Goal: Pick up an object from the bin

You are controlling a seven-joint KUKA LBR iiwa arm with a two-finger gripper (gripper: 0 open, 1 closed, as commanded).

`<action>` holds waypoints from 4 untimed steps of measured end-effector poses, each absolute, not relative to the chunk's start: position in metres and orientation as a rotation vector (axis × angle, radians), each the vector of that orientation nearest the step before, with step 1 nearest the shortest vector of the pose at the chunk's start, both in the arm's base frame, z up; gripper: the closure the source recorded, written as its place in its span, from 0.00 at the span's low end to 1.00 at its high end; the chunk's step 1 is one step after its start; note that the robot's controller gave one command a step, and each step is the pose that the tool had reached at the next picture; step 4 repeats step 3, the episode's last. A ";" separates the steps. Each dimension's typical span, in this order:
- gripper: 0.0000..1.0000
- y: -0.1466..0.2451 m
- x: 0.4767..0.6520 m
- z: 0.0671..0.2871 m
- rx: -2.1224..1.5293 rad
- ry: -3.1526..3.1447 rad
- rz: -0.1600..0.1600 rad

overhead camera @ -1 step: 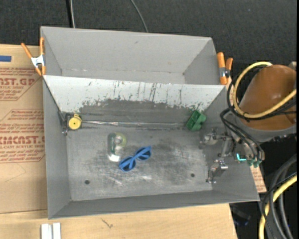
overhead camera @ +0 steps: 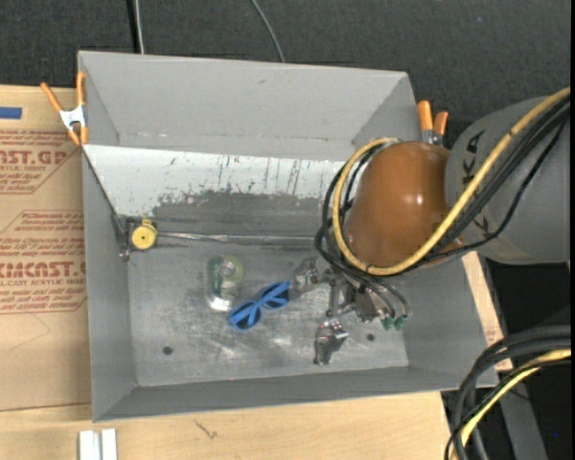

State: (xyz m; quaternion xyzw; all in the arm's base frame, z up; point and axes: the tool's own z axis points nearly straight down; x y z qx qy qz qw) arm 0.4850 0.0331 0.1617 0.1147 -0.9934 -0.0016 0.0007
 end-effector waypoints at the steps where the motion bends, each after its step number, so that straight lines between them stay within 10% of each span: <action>1: 0.00 0.087 0.553 0.090 0.196 -3.136 -0.005; 2: 1.00 0.084 0.553 0.093 0.192 -3.137 0.000; 3: 1.00 0.088 0.556 0.260 0.184 -3.148 -0.003; 4: 1.00 0.088 0.556 0.260 0.184 -3.148 -0.003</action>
Offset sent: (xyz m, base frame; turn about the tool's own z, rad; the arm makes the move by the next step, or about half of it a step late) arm 0.0678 0.0500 -0.0681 0.1094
